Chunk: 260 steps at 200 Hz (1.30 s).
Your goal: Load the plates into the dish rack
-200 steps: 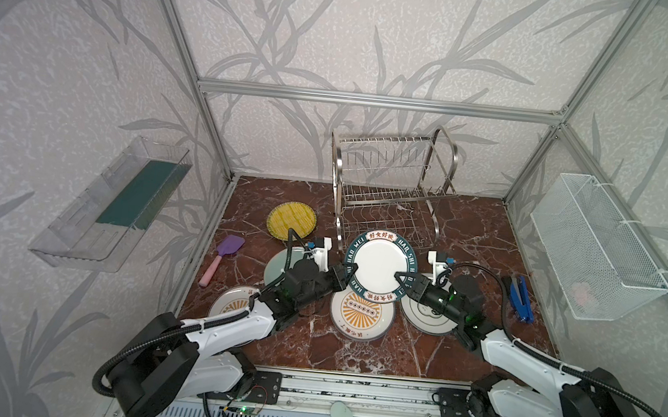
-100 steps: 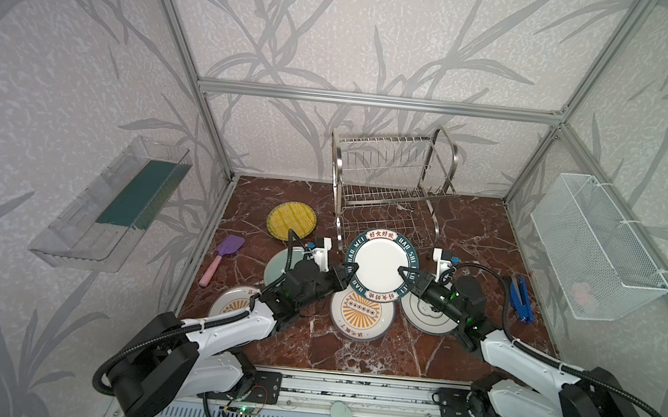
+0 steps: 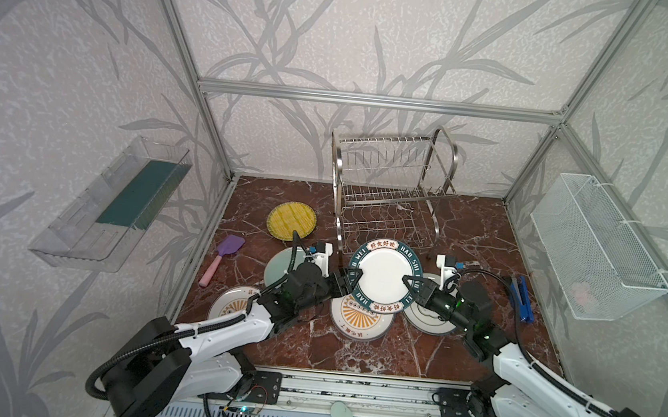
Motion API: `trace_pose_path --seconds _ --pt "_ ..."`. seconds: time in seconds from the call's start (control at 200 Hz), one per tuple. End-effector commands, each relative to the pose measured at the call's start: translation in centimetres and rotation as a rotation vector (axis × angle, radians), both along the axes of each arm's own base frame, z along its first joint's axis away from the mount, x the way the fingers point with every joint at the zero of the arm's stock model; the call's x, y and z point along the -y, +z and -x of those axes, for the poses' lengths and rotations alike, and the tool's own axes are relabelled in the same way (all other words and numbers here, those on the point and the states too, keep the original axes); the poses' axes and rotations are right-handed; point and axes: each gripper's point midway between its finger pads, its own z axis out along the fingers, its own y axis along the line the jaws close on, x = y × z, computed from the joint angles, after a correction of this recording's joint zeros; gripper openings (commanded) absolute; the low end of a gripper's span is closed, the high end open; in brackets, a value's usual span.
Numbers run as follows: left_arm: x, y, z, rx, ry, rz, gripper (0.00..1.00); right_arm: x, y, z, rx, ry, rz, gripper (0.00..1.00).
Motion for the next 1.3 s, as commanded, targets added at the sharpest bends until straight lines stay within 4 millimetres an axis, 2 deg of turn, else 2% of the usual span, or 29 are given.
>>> trace_pose_path --seconds 0.0,0.15,0.315,0.525,0.66,0.98,1.075,1.295 --pt "-1.0 0.3 0.2 0.018 0.026 -0.05 0.67 1.3 2.6 0.0 0.068 -0.051 0.07 0.0" --pt "-2.1 1.0 0.3 0.055 0.055 -0.078 0.67 2.1 3.3 0.3 0.06 -0.043 0.132 0.0" --pt "-3.7 1.9 0.9 0.088 0.073 -0.154 0.67 1.6 4.2 0.3 0.064 0.021 0.149 0.0" --pt "-6.3 2.4 2.1 0.132 0.098 -0.278 0.67 1.5 6.6 -0.1 0.116 0.062 0.135 0.0" --pt "-7.4 2.8 2.4 0.151 0.122 -0.312 0.67 1.8 9.3 -0.6 0.173 0.073 0.126 0.0" --pt "-7.9 4.2 2.3 0.159 0.098 -0.422 0.67 3.1 17.7 -2.7 0.332 0.058 0.14 0.0" --pt "-8.6 5.8 2.1 0.161 0.096 -0.524 0.66 3.7 19.9 -4.0 0.359 0.039 0.134 0.0" --pt "-8.0 11.1 1.5 0.237 0.06 -0.569 0.66 5.1 24.0 -6.3 0.43 -0.051 0.151 0.0"
